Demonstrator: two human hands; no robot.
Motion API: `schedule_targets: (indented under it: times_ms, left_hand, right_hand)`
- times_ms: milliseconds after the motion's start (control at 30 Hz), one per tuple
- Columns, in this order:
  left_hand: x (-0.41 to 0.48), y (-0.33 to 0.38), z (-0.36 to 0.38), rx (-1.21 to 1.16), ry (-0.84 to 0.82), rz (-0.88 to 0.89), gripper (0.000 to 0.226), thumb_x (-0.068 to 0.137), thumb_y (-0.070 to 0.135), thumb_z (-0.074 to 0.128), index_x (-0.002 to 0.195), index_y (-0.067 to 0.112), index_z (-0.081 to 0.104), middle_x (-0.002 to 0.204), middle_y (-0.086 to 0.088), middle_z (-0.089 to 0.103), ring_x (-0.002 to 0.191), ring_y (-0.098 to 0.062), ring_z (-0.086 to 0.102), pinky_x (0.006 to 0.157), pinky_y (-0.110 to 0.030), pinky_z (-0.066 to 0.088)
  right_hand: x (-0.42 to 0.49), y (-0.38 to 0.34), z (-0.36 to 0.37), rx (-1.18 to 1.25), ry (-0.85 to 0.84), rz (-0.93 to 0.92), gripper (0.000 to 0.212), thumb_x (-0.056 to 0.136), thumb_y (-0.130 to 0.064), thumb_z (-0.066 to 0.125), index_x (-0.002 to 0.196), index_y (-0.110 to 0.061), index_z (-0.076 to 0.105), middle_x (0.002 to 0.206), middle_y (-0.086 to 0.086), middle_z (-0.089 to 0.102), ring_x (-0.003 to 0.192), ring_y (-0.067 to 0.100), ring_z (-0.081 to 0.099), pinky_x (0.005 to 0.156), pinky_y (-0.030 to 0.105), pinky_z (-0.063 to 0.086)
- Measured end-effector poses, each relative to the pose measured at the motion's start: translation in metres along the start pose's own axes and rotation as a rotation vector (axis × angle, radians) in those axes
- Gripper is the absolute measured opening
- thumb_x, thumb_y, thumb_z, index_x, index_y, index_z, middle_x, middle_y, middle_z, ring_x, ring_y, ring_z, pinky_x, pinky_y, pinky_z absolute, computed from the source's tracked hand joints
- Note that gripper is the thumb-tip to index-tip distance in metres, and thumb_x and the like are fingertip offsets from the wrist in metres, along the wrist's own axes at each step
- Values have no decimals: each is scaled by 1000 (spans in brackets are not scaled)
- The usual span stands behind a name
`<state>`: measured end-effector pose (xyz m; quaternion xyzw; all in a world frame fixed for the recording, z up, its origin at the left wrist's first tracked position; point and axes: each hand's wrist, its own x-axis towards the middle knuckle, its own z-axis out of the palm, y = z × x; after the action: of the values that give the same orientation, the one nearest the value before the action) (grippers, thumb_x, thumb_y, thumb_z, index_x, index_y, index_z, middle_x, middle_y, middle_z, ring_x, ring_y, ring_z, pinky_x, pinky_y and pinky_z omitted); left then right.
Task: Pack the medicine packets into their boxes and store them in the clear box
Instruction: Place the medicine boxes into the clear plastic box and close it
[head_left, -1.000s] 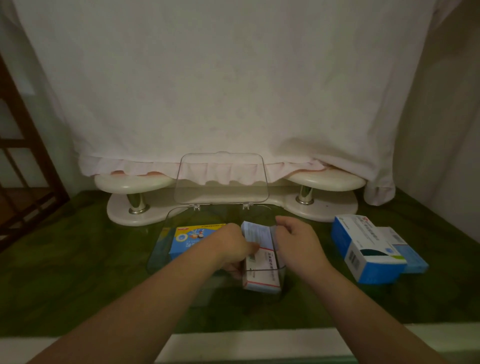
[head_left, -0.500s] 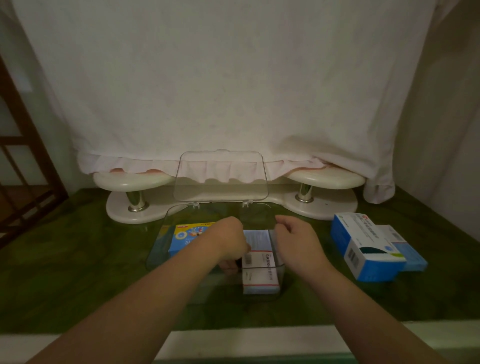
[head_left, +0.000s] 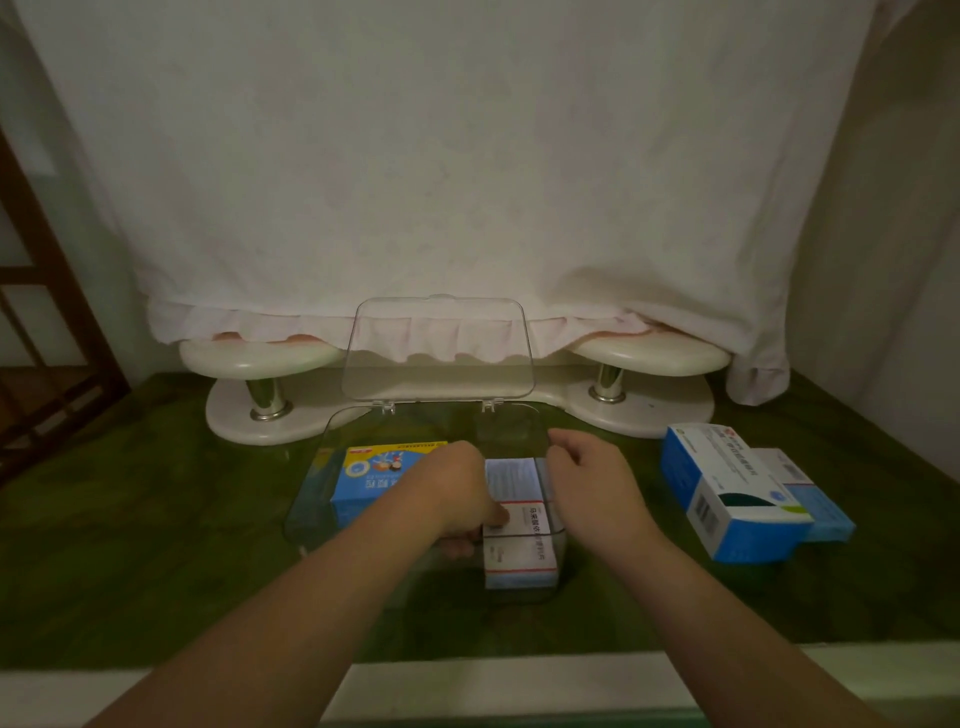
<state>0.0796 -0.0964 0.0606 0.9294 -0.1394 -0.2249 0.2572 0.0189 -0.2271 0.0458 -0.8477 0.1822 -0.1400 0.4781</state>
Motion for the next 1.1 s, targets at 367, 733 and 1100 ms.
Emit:
schedule_targets:
  times_ms: [367, 733, 1100]
  left_hand:
    - [8, -5, 2, 89, 32, 54, 19, 86, 24, 74, 78, 15, 59, 72, -5, 69, 49, -11, 66, 48, -20, 51]
    - [-8, 2, -6, 187, 103, 66, 20, 83, 32, 75, 79, 15, 64, 73, -5, 69, 58, -18, 68, 57, -33, 61]
    - [-22, 4, -9, 202, 258, 156, 29, 91, 39, 63, 87, 12, 71, 83, -8, 72, 76, -20, 70, 70, -37, 58]
  right_hand:
    - [-3, -3, -2, -6, -7, 6, 44, 102, -24, 43, 145, -24, 42, 145, 1, 49, 123, 16, 55, 97, 36, 53]
    - [-8, -1, -28, -26, 17, -32, 39, 101, -27, 47, 139, -25, 50, 113, -9, 62, 80, -5, 52, 59, 12, 38]
    - [22, 54, -135, -224, 420, 77, 30, 97, -23, 54, 127, -24, 59, 123, 0, 63, 96, 10, 57, 80, 29, 51]
